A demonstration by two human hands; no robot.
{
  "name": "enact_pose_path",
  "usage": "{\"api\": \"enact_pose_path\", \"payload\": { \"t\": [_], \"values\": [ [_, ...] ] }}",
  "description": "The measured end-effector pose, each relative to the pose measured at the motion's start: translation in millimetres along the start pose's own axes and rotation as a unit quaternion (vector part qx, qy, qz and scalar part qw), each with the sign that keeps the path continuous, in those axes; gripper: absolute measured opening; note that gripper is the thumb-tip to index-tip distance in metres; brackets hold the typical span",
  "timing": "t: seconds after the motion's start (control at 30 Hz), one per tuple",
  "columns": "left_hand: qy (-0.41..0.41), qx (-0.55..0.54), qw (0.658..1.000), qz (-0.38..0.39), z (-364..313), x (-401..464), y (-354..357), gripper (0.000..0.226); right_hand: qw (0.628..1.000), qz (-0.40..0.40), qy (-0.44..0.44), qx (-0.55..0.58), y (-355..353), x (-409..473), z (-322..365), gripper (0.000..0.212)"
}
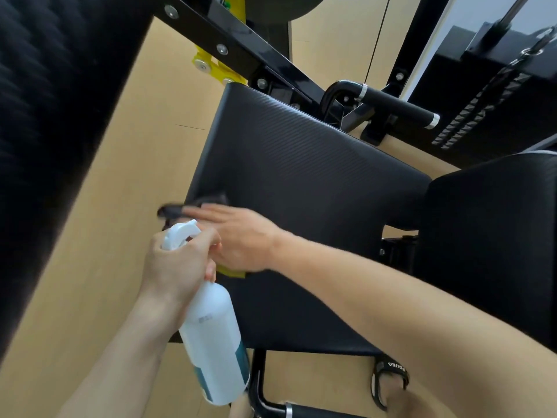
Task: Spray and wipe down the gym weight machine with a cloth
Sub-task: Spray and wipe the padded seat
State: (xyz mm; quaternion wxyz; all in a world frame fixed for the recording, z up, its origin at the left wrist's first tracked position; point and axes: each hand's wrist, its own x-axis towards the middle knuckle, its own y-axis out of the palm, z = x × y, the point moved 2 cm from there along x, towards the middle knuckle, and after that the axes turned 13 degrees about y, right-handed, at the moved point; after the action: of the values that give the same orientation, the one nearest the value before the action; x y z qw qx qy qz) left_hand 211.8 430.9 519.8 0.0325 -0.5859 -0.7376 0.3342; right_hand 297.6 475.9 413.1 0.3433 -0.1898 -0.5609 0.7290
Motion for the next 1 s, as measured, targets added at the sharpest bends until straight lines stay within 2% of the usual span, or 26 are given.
{"api": "enact_pose_path", "payload": {
  "t": [0.13, 0.23, 0.33, 0.47, 0.63, 0.7, 0.83, 1.0],
  "values": [
    [0.025, 0.019, 0.999, 0.023, -8.9, 2.4, 19.7, 0.018, 0.994, 0.017, 0.099, -0.043, -4.7, 17.3, -47.0, 0.06],
    [0.045, 0.027, 0.998, 0.042, -18.6, 1.7, 37.7, 0.015, 0.975, -0.027, 0.218, 0.02, -11.0, 17.5, -78.2, 0.054],
    [0.054, 0.03, 0.996, 0.058, -29.2, 2.5, 58.6, 0.016, 0.934, -0.054, 0.349, 0.053, -18.3, 0.4, -129.6, 0.054],
    [0.052, 0.04, 0.994, 0.083, -49.9, 2.7, 90.8, 0.013, 0.859, -0.068, 0.497, 0.104, -16.8, -56.7, -187.0, 0.055],
    [0.068, 0.066, 0.988, 0.124, -81.8, 6.6, 136.5, 0.018, 0.769, -0.066, 0.619, 0.144, -4.3, -114.6, -197.6, 0.055],
    [0.09, 0.075, 0.983, 0.143, -96.7, 10.8, 157.8, 0.022, 0.73, -0.079, 0.661, 0.156, -4.7, -127.7, -195.9, 0.055],
    [0.138, 0.09, 0.971, 0.174, -126.2, 27.6, 196.3, 0.018, 0.702, -0.089, 0.69, 0.153, -0.2, -146.4, -195.5, 0.054],
    [0.186, 0.114, 0.955, 0.203, -149.7, 44.5, 235.8, 0.02, 0.625, -0.099, 0.756, 0.165, 5.3, -176.0, -201.4, 0.055]
  ]
}}
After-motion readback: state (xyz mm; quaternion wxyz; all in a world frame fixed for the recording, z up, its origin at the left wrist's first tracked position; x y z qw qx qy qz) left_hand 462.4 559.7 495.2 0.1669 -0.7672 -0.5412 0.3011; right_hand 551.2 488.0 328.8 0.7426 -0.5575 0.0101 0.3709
